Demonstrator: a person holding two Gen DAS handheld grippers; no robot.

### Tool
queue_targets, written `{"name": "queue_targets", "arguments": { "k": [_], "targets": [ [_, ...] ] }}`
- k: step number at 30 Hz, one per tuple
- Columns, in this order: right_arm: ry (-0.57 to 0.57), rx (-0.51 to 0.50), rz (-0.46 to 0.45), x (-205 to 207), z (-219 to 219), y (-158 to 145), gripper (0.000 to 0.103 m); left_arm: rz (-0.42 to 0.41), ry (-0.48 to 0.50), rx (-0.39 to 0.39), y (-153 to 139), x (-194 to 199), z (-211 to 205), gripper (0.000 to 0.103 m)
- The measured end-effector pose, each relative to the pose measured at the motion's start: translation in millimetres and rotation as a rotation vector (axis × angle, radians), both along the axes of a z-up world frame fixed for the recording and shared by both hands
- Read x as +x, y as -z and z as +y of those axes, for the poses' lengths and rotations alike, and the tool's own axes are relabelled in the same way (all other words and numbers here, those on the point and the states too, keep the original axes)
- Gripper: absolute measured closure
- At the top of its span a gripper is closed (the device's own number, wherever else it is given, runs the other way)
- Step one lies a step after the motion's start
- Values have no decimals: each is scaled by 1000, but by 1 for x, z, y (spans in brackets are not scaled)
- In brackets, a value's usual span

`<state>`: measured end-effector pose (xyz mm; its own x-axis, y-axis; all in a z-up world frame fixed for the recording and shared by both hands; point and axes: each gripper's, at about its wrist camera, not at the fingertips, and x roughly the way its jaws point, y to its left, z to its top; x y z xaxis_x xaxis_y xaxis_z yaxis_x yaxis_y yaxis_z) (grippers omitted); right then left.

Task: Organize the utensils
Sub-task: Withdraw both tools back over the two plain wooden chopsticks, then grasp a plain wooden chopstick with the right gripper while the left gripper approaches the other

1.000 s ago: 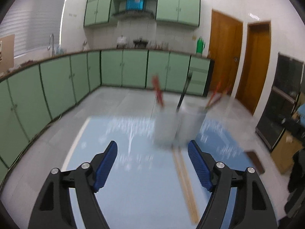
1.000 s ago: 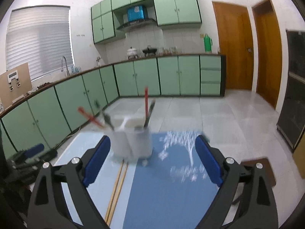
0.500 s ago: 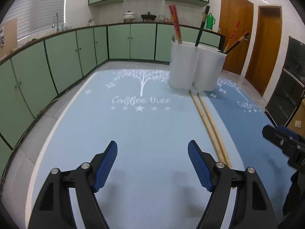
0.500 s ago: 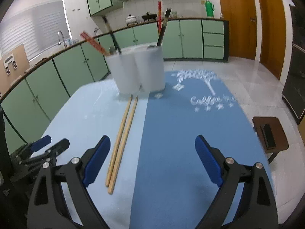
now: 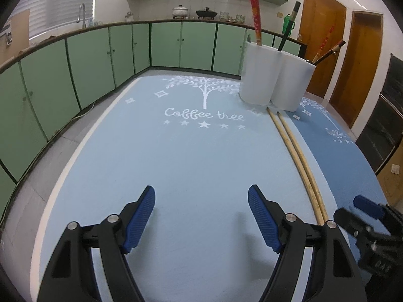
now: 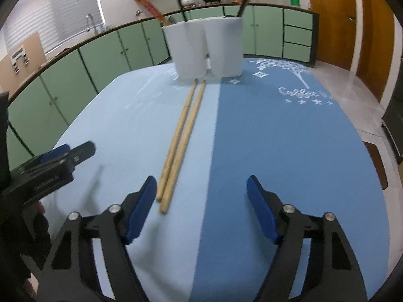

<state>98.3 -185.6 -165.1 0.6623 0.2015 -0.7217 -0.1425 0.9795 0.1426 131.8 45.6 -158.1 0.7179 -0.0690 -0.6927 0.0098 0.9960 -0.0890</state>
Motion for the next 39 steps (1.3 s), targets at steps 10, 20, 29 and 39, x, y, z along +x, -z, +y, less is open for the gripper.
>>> {"name": "queue_targets", "arguments": {
  "k": [10, 20, 29, 39],
  "targets": [
    [-28, -68, 30, -1, 19, 6, 43, 21, -9, 5, 4, 4, -1, 28],
    [-25, -129, 35, -3, 22, 10, 54, 41, 3, 19, 7, 7, -4, 28],
    [4, -55, 38, -4, -4, 8, 60, 55, 11, 29, 9, 7, -10, 28],
    [-11, -91, 36, -4, 3, 9, 68, 75, 10, 27, 11, 8, -17, 28]
  ]
}}
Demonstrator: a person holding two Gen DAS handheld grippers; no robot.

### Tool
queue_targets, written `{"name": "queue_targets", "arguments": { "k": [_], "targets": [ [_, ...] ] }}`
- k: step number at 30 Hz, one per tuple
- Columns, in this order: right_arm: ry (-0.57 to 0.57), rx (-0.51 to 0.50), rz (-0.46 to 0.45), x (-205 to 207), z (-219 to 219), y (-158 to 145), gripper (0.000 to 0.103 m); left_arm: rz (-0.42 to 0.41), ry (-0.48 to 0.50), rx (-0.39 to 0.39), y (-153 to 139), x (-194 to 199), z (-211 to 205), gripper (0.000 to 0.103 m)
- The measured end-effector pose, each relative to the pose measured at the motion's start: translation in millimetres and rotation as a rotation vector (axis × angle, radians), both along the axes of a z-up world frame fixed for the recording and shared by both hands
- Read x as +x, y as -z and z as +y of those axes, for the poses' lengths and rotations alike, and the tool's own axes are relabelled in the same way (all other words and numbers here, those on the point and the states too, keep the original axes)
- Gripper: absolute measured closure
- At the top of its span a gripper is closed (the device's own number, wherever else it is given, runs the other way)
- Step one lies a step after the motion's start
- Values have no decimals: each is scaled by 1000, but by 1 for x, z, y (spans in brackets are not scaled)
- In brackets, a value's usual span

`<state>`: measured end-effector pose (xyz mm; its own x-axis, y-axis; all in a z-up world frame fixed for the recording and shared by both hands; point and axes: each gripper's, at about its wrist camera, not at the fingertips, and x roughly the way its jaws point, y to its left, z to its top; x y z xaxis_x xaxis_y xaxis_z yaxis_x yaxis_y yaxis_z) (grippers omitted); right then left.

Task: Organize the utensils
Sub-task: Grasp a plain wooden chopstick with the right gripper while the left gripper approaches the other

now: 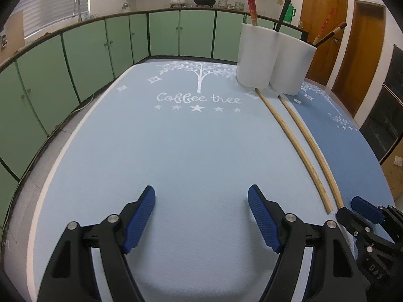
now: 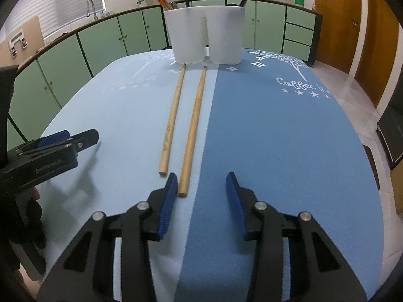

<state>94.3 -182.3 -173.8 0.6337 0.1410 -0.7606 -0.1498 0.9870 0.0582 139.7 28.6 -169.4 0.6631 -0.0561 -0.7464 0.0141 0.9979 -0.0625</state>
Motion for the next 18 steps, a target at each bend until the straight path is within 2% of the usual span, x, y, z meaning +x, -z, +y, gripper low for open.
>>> {"name": "queue_targets", "arguments": {
  "k": [3, 6, 10, 18],
  "targets": [
    [-16, -24, -3, 0, 6, 1, 80, 2, 5, 0, 0, 0, -1, 28],
    [-12, -13, -3, 1, 4, 0, 97, 5, 15, 5, 1, 0, -4, 28],
    [22, 45, 6, 2, -10, 0, 97, 7, 32, -1, 0, -1, -10, 28],
    [117, 59, -1, 6, -50, -2, 97, -6, 100, -48, -7, -6, -39, 29]
  ]
}}
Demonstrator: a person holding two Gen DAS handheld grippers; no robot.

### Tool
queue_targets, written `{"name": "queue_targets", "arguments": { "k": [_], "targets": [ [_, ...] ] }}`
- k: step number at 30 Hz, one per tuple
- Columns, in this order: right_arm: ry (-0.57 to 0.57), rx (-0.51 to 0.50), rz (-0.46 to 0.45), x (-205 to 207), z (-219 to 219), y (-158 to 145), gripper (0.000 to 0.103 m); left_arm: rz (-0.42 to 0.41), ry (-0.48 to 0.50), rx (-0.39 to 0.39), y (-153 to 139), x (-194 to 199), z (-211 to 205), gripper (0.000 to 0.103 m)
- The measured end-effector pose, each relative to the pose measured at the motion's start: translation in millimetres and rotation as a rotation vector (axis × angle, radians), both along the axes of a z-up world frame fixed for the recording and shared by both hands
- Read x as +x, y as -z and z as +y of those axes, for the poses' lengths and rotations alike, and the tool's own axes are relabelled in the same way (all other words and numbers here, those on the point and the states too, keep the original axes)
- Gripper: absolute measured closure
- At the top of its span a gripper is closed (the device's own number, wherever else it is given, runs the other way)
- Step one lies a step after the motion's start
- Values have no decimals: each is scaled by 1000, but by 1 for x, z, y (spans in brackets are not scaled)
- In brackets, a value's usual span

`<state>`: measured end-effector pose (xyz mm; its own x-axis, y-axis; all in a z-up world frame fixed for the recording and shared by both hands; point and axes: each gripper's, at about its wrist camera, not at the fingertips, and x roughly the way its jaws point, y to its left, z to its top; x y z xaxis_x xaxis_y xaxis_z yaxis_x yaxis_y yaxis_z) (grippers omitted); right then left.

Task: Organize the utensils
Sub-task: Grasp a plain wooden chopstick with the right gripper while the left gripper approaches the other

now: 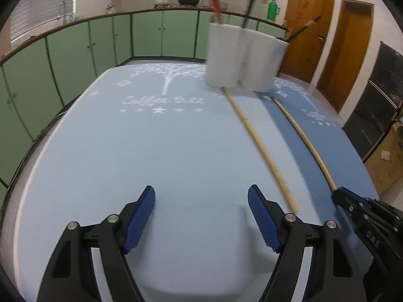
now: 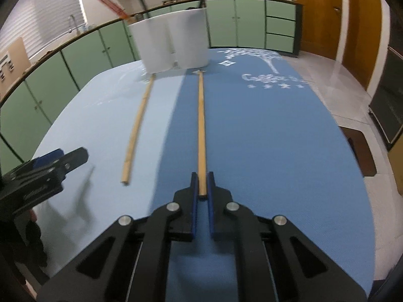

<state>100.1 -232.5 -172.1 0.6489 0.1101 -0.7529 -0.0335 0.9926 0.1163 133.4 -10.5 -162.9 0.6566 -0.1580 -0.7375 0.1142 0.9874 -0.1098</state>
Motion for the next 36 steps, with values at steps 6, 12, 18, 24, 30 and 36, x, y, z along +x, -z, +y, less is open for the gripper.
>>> {"name": "queue_targets", "arguments": {
  "k": [6, 12, 18, 24, 30, 36],
  "targets": [
    [27, 0, 2, 7, -22, 0, 97, 11, 52, -16, 2, -2, -29, 29],
    [22, 17, 11, 15, -30, 3, 97, 13, 88, -15, 2, -1, -50, 29],
    [19, 39, 11, 14, -33, 3, 97, 36, 89, 30, 9, 3, -63, 33],
    [0, 43, 8, 12, -30, 2, 97, 31, 37, 50, 8, 0, -52, 70],
    [-28, 29, 7, 9, -22, 1, 97, 31, 11, 32, 7, -5, -35, 95],
    [-66, 5, 6, 4, -8, 1, 97, 14, -27, 43, 5, -17, -23, 95]
  ]
}}
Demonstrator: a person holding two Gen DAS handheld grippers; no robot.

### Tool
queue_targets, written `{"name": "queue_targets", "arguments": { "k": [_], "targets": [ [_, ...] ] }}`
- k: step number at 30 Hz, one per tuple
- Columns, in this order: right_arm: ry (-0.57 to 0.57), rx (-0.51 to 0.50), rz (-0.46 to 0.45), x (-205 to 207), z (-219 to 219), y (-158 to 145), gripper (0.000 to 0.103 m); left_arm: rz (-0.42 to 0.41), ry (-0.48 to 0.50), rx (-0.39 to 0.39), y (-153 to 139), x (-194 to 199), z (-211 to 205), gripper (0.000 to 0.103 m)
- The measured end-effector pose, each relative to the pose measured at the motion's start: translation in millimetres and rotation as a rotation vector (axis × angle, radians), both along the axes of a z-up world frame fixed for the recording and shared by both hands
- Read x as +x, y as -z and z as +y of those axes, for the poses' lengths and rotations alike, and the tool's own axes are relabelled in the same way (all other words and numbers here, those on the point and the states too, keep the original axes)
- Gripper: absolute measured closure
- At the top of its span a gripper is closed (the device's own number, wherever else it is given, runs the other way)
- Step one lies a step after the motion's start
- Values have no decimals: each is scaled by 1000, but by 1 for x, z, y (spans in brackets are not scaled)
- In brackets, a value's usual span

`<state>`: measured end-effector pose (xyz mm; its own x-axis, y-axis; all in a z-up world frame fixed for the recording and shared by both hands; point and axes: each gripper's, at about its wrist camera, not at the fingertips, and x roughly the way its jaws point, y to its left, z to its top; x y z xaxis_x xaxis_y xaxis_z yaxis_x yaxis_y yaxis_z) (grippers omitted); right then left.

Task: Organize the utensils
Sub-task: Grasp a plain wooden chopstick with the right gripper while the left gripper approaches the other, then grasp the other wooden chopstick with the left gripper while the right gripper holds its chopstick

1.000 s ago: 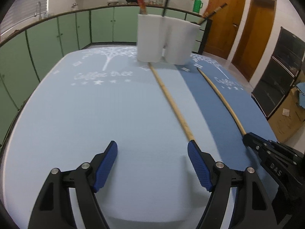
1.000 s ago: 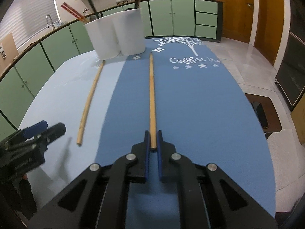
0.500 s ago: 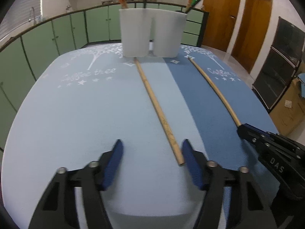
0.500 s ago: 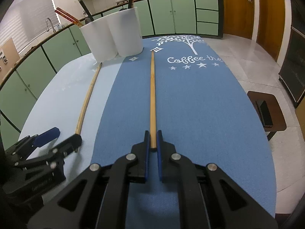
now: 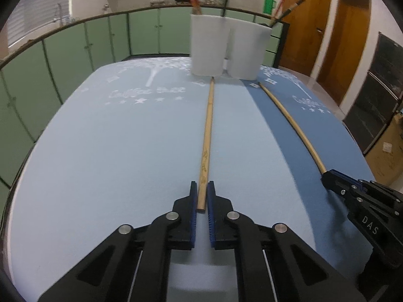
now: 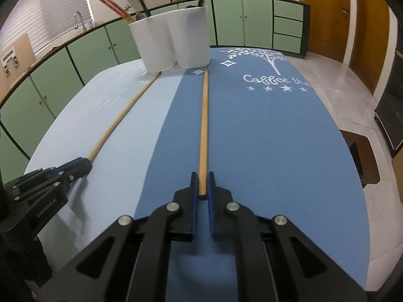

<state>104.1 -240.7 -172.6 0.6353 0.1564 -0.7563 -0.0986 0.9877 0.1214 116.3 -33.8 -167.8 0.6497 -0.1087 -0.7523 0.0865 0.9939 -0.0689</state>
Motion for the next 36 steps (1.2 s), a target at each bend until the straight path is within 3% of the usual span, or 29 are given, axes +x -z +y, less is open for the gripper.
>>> {"name": "queue_targets", "arguments": {
  "k": [5, 7, 9, 12, 23, 27, 32, 35, 36],
  "targets": [
    [-1, -4, -1, 1, 3, 0, 94, 7, -32, -51, 0, -1, 16, 95],
    [-7, 7, -9, -2, 2, -1, 72, 7, -25, -64, 0, -2, 17, 91],
    [-2, 8, -24, -7, -2, -3, 60, 1, -7, -76, -1, -3, 18, 73],
    [9, 26, -26, -14, -11, -4, 59, -7, 10, -72, -1, -10, 19, 62],
    [2, 31, -15, -14, -14, -2, 62, 2, 26, -43, 1, -9, 15, 61],
    [-10, 18, -9, -10, -8, -2, 67, 11, 25, -48, 0, -5, 16, 61],
    [-11, -1, -3, -5, -3, -1, 74, 17, 26, -40, 1, -2, 12, 72],
    [-8, -29, 2, -1, 0, 1, 82, 19, 18, -42, 1, -1, 11, 81],
    [-8, -34, 2, 0, 1, 0, 89, 18, 15, -36, 1, -1, 10, 85]
  ]
}}
